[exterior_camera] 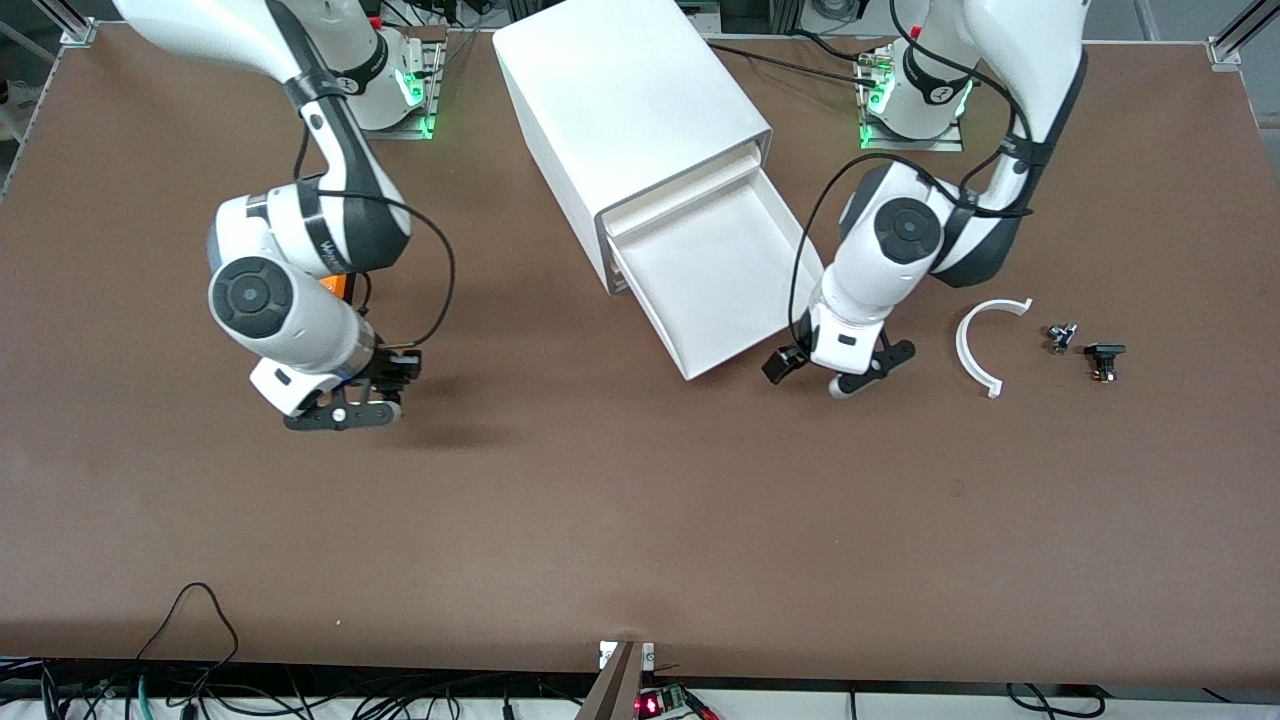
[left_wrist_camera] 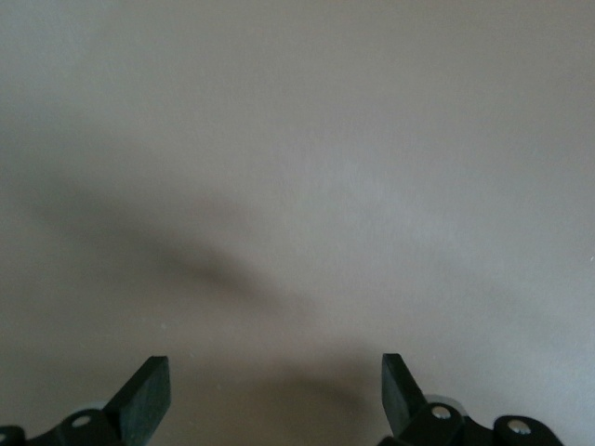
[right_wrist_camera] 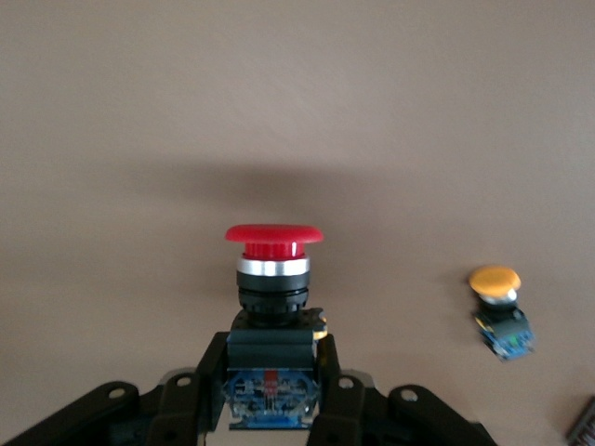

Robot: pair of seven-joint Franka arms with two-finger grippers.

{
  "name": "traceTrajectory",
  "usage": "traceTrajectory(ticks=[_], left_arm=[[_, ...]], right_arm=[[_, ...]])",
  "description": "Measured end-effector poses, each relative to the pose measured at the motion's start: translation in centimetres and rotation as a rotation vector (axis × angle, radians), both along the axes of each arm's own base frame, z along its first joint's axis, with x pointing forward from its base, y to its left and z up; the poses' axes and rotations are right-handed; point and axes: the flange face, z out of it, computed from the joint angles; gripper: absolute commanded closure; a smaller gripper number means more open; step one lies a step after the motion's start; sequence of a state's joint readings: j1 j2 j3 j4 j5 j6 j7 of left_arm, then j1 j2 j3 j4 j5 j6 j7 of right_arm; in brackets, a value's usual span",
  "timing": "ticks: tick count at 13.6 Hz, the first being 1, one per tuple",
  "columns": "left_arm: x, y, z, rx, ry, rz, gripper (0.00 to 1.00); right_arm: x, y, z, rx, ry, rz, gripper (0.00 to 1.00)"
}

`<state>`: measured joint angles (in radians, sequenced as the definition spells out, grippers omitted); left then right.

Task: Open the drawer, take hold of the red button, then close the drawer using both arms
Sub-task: 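Push the drawer shut with the left gripper while the right gripper carries the button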

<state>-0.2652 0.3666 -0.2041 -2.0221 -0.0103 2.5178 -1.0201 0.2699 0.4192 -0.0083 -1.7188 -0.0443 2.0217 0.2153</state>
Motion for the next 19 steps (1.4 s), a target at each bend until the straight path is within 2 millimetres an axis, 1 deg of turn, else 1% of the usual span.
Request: traceTrajectory(ticks=[2,4,6,8,10,13,14,15,16,18,19], left_arm=[[-1.2,-0.9,-0.9,0.005,0.016,-0.009,0.00],[-2.5,-1.9,-1.7,0.008,0.035,-0.033,0.00],[-3.6,-2.9,-2.2,0.007,0.047,-0.057,0.00],[-4.7,-4.4,-1.9,-0.002,0.049,-0.087,0.00],[-6.4,-6.4,-1.8,-0.011,0.057,-0.129,0.00],[-8.3,-8.0,-1.8,-0.008,0.074,-0.172,0.00],[-9.1,-8.7,-1.7,-0.001,0.089,-0.191,0.00],[-10.1,-9.5,-1.7,0.006,0.108,-0.215,0.00],[-11.2,-10.5,-1.6,0.012,0.124,-0.241,0.00],[-12.9,-11.9,-1.6,0.019,0.144,-0.280,0.00],[-13.7,-12.5,-1.6,0.021,0.154,-0.297,0.00]], right_arm=[[-1.0,-2.7,-2.3,0.004,0.011,0.006,0.71],[-2.4,-3.8,-5.3,0.013,-0.003,0.048,0.70],[-3.8,-4.5,-7.7,0.023,0.002,0.159,0.70],[-4.5,-6.1,-8.9,0.034,0.015,0.251,0.70],[-4.9,-7.5,-9.7,0.042,0.019,0.294,0.70],[-6.7,-7.8,-12.0,0.050,-0.027,0.309,0.69],[-7.4,-7.8,-12.8,0.052,-0.031,0.312,0.53],[-7.9,-7.8,-13.2,0.053,-0.031,0.309,0.12],[-8.0,-7.8,-13.3,0.052,-0.032,0.291,0.00],[-7.7,-7.7,-12.6,0.049,-0.049,0.241,0.00],[-7.5,-7.6,-11.7,0.047,-0.051,0.218,0.00]])
